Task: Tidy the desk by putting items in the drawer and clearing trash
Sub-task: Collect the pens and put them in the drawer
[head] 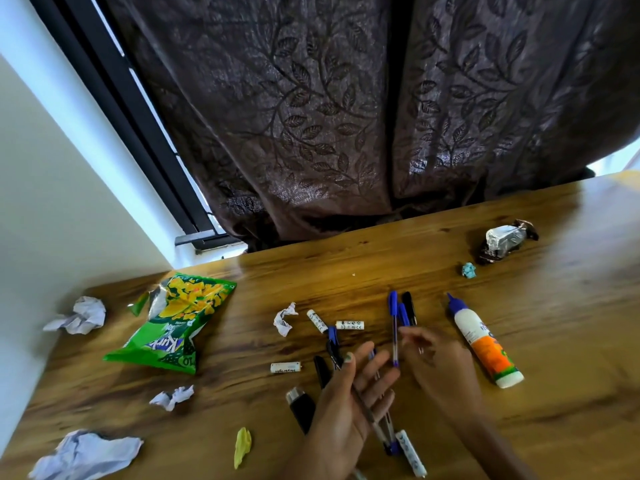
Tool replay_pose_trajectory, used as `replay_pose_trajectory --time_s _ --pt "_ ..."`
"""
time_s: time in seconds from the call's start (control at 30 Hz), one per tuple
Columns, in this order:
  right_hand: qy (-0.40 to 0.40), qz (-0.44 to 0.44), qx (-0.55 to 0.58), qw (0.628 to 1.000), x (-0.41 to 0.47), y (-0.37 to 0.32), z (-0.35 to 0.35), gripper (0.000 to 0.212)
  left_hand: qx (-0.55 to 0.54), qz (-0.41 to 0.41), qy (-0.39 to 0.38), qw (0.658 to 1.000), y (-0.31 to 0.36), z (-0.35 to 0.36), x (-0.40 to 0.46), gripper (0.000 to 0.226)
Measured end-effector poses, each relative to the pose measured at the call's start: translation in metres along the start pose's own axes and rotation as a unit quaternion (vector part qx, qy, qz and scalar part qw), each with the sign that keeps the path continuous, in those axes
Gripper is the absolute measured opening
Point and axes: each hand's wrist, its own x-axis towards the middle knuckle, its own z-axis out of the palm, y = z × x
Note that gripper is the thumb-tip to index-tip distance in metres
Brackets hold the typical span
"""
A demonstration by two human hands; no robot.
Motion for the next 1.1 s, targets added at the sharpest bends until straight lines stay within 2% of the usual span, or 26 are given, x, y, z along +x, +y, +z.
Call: replay_pose_trajectory --time_s 0.1,0.2,0.3,0.47,0.67,0.77,0.87,0.97,1.03,1.1 --pt "-0.022 0.007 -0.166 0.986 0.019 0.019 0.006 0.043 -0.025 -0.018 0.003 1.0 0.001 -0.001 0.0 0.046" --pt "-0.058 0.041 -0.227 0.971 0.022 0.028 0.016 0.05 -0.064 -0.04 0.003 0.997 0.002 -0.001 -0.004 0.04" --pt "-0.037 0.037 -0.255 0.965 0.02 0.035 0.023 0.048 -0.085 -0.033 0.01 0.996 0.003 -0.001 -0.006 0.03" --pt "-0.013 0.052 -0.23 0.972 0.02 0.038 0.023 0.045 -0.073 -0.021 0.022 0.997 0.004 -0.002 -0.005 0.03" --pt "0.004 0.097 -0.111 0.989 0.019 0.041 0.015 0.046 -0.04 -0.022 0.027 0.999 -0.002 -0.002 -0.004 0.033" --pt "0.007 0.087 -0.113 0.99 0.015 0.044 0.012 0.036 -0.039 -0.024 0.021 0.999 -0.003 -0.002 -0.004 0.034" --pt "0.043 0.071 -0.104 0.991 0.01 0.043 0.007 0.024 -0.037 -0.026 0.012 0.999 -0.003 -0.003 -0.003 0.036" --pt "0.077 0.05 -0.048 0.995 0.0 0.03 0.001 0.017 -0.025 -0.025 0.008 0.999 -0.004 -0.005 -0.001 0.037" --pt "0.043 0.034 0.013 0.998 -0.013 0.014 0.0 0.012 -0.014 -0.029 0.004 0.999 -0.006 -0.006 0.001 0.038" --pt "-0.045 0.017 0.053 0.997 -0.03 -0.003 0.005 0.014 -0.002 -0.036 -0.006 0.999 -0.007 -0.006 0.002 0.044"
